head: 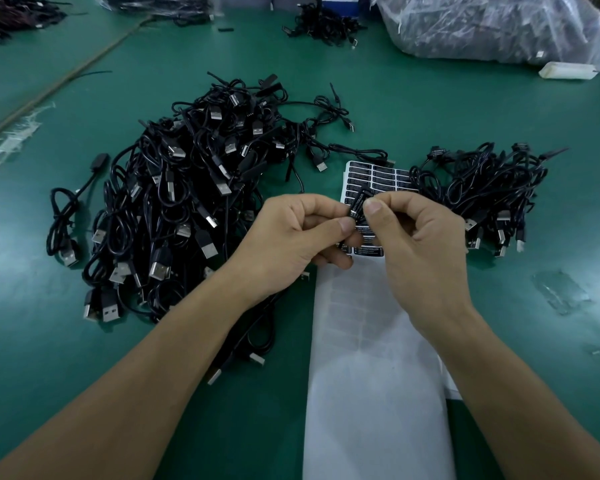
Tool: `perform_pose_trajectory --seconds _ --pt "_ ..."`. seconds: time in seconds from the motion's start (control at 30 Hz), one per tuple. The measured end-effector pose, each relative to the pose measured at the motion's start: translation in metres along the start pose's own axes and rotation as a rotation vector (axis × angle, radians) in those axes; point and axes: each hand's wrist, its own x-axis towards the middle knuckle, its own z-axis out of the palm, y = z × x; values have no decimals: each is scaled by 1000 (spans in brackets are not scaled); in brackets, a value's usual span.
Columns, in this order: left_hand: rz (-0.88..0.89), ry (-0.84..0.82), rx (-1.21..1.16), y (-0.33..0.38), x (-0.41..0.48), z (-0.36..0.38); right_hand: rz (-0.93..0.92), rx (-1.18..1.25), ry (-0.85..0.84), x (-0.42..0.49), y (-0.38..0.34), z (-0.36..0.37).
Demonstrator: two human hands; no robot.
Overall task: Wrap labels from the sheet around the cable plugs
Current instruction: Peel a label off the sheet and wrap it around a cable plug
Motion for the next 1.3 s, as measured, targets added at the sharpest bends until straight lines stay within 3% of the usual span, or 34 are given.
perform_pose_trajectory --seconds 0.87,1.3 --pt "-6 10 3 0 0 0 17 45 31 0 -3 2" --pt "26 32 8 -1 -1 1 -175 -231 148 -8 -11 4"
